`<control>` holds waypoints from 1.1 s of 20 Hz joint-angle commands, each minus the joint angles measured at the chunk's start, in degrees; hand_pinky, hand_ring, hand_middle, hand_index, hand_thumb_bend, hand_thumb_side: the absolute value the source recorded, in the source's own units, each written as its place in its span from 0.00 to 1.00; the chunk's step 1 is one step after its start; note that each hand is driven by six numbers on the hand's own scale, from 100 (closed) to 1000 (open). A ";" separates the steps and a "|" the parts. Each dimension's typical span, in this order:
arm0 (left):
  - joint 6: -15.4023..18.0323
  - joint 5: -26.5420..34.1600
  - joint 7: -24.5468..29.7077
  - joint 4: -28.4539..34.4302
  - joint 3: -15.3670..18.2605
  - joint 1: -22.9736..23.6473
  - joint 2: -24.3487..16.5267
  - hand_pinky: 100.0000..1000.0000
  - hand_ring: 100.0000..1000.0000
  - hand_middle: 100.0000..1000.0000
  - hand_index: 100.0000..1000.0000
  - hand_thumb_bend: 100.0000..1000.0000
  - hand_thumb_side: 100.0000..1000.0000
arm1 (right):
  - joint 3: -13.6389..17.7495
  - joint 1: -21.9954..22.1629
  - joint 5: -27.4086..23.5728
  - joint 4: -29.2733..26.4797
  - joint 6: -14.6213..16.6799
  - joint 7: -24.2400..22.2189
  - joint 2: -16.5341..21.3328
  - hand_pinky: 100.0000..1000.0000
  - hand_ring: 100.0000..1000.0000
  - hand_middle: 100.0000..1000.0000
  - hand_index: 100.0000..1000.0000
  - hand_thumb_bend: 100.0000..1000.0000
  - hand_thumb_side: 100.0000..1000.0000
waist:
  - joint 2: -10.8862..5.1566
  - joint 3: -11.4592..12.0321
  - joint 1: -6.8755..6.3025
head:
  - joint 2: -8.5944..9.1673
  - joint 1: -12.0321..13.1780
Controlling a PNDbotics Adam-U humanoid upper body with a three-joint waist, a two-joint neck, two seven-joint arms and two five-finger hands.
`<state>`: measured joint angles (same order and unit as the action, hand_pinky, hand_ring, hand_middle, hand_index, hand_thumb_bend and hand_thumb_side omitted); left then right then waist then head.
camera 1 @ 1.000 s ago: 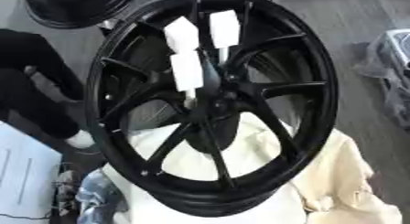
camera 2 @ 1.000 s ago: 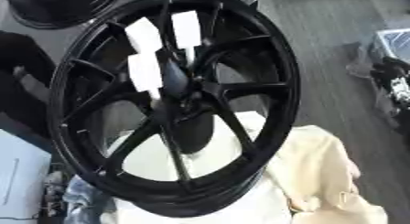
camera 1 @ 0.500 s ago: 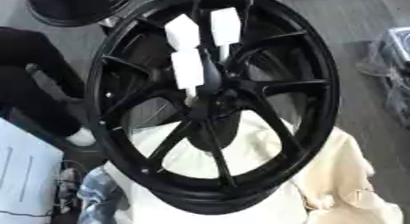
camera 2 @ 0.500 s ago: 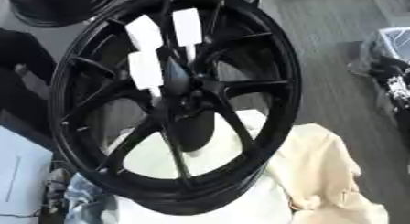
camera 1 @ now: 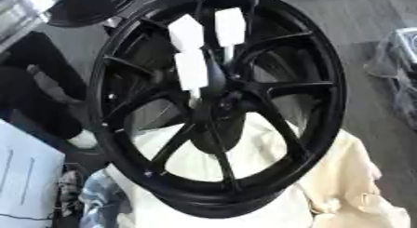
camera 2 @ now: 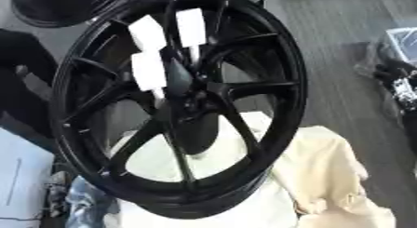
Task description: Pull the pin out of the wheel hub.
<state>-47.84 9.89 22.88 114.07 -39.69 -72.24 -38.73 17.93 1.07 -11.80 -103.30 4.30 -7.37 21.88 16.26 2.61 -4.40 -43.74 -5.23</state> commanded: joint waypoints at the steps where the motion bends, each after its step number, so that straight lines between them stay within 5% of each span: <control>1: -3.97 0.34 4.72 0.52 0.36 -0.74 -0.62 0.70 0.72 0.77 0.77 0.12 0.81 | 0.31 -0.10 0.46 -0.42 0.01 -0.08 0.69 1.00 0.87 0.78 0.84 0.00 0.62 | -0.76 0.14 0.38 | 0.14 -0.07; 9: -2.79 0.95 5.92 0.52 -0.50 -1.88 2.56 0.70 0.72 0.77 0.77 0.10 0.77 | 0.18 -0.17 0.63 -0.25 -0.04 -0.11 0.39 1.00 0.87 0.78 0.84 0.00 0.62 | -0.67 0.03 0.69 | 0.15 0.10; 16: -3.91 -2.74 10.74 0.52 -1.99 0.41 1.44 0.70 0.69 0.72 0.77 0.25 0.66 | 0.20 -0.31 0.70 -0.24 -0.18 -0.19 0.27 1.00 0.87 0.78 0.84 0.00 0.62 | -0.39 0.23 0.57 | 0.19 -0.03; 22: -2.46 -9.91 17.69 0.52 -2.26 3.15 -1.53 0.68 0.65 0.70 0.79 0.40 0.68 | 0.22 -0.40 0.82 -0.25 -0.25 -0.23 0.22 1.00 0.87 0.78 0.84 0.00 0.62 | -0.23 0.42 0.53 | 0.29 -0.24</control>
<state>-41.16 1.54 29.56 114.06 -42.25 -68.43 -38.45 17.93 1.00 -11.32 -103.01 4.06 -7.58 21.38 16.75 2.96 -4.14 -43.74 -5.30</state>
